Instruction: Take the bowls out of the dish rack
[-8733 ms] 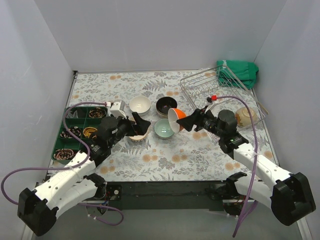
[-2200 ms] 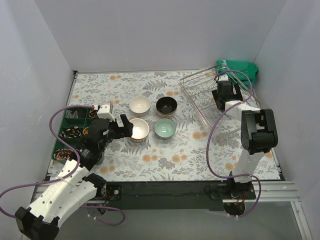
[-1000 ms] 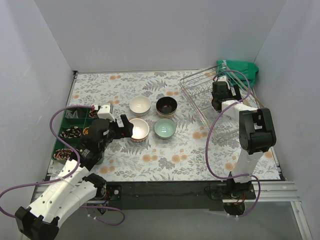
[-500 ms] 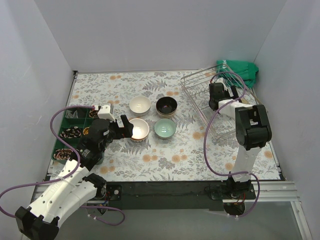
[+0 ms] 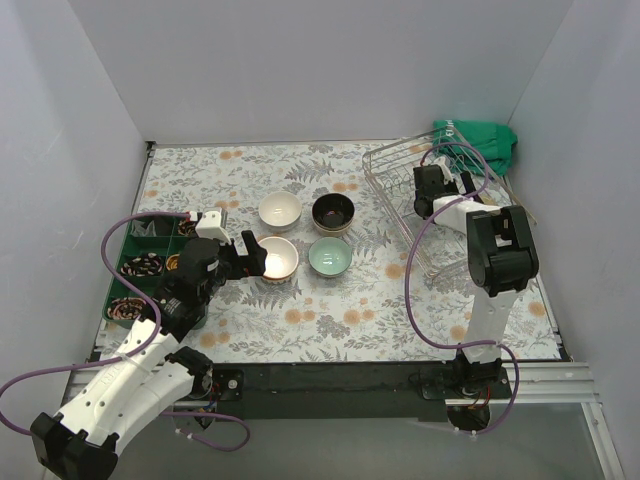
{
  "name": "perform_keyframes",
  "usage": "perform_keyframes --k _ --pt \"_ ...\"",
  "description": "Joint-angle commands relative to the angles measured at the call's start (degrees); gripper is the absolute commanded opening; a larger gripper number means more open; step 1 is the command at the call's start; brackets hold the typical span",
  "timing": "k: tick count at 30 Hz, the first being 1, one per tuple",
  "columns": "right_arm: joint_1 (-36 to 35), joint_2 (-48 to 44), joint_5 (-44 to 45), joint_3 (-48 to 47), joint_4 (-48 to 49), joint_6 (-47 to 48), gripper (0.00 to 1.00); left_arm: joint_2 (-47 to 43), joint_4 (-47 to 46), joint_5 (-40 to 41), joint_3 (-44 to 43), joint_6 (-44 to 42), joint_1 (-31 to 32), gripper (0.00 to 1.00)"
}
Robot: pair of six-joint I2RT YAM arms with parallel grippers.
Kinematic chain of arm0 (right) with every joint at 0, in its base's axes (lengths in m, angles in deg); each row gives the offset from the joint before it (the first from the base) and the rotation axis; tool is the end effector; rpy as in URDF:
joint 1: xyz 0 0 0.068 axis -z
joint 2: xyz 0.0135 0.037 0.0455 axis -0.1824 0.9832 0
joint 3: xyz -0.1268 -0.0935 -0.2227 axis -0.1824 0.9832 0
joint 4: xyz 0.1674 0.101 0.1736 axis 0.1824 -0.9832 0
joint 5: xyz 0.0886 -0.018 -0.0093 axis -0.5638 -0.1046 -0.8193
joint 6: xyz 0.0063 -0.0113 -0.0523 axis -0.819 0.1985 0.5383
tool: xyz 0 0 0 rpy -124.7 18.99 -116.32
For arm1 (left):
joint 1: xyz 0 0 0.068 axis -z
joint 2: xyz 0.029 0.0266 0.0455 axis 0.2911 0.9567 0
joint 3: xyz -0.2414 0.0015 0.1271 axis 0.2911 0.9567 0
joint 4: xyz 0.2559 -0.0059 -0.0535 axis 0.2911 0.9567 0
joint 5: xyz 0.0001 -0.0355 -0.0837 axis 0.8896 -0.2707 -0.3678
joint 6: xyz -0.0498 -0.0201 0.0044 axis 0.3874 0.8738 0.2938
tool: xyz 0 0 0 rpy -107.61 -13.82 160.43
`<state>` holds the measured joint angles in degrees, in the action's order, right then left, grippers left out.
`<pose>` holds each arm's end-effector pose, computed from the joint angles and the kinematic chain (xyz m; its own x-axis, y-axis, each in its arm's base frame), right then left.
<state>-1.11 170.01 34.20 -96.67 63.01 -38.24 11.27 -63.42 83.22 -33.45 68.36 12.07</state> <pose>0.4038 0.0536 0.1645 -0.7893 -0.3212 -0.5233 0.2403 0.6227 -0.7446 0.1471 -0.0733 0.2792 -0.4647 -0.7142 -0.5235 -0.1754 0.6537 -0.7362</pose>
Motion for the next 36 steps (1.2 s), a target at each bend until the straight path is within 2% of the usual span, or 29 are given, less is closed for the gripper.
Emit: perform_keyframes --k 1,8,16,19,20,32,36 --pt "1.2 4.5 3.1 1.2 -9.2 -4.2 0.98 -0.5 -0.8 0.3 0.2 -1.0 0.2 0.98" --pt "1.2 3.6 7.7 1.1 -9.5 -4.9 0.91 -0.5 -0.8 0.3 0.1 -1.0 0.1 0.98" --pt "0.6 2.1 7.2 1.1 -9.5 -4.4 0.79 -0.6 -0.8 0.4 0.2 -1.0 0.2 0.98" --pt "0.4 0.6 6.6 1.1 -9.5 -4.2 0.70 -0.8 -0.8 0.4 0.2 -1.0 0.2 0.98" --pt "0.2 -0.2 6.0 1.0 -9.5 -4.2 0.61 -0.8 -0.9 0.4 0.2 -1.0 0.2 0.98" --pt "-2.0 -8.2 3.7 0.7 -9.7 -4.0 0.34 -1.0 -0.8 0.6 0.2 -1.0 0.1 0.98" --pt "-2.2 -11.1 1.4 0.2 -11.2 -5.9 0.30 -1.0 -0.7 0.7 0.2 -1.0 0.2 0.98"
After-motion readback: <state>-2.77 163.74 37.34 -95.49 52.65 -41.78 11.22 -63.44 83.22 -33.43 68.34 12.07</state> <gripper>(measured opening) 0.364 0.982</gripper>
